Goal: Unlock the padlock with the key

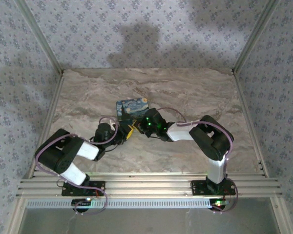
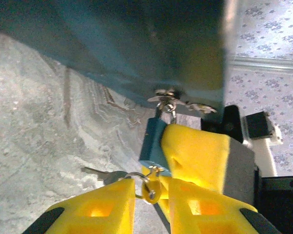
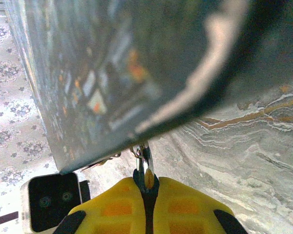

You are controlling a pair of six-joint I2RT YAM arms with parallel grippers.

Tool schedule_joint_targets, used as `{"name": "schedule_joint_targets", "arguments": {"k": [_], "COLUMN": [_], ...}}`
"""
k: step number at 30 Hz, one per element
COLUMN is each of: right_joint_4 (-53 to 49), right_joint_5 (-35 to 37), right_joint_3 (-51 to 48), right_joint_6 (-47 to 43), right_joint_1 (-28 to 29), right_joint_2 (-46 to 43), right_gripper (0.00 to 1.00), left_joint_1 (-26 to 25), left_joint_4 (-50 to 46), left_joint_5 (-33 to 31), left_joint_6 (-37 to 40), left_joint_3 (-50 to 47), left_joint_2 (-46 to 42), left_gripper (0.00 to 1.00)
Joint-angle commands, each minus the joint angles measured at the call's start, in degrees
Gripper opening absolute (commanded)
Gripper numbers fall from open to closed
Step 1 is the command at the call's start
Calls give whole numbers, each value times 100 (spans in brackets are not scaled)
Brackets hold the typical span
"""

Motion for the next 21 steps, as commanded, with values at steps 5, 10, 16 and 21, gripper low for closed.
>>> {"name": "schedule_joint_targets", "arguments": {"k": [5, 10, 16, 21], "right_joint_4": [76, 76, -68, -242], "right_joint_5": [41, -15, -302, -472], "right_joint_3": [-28, -34, -13, -48], "right_joint_6": [127, 124, 11, -122], "right_joint_1": [33, 30, 8, 7], "right_joint_2": [115, 133, 185, 178], "right_gripper": [0, 0, 0, 0], "left_joint_1": [-31, -33, -31, -30], "left_joint_4": [588, 541, -236, -999], "left_joint_5": [156, 157, 243, 209], "left_joint_6": [-20, 265, 1422, 2585], "left_joint_3": [-48, -42, 106, 288], "left_joint_2": [315, 312, 81, -189], "left_gripper": [10, 0, 0, 0]}}
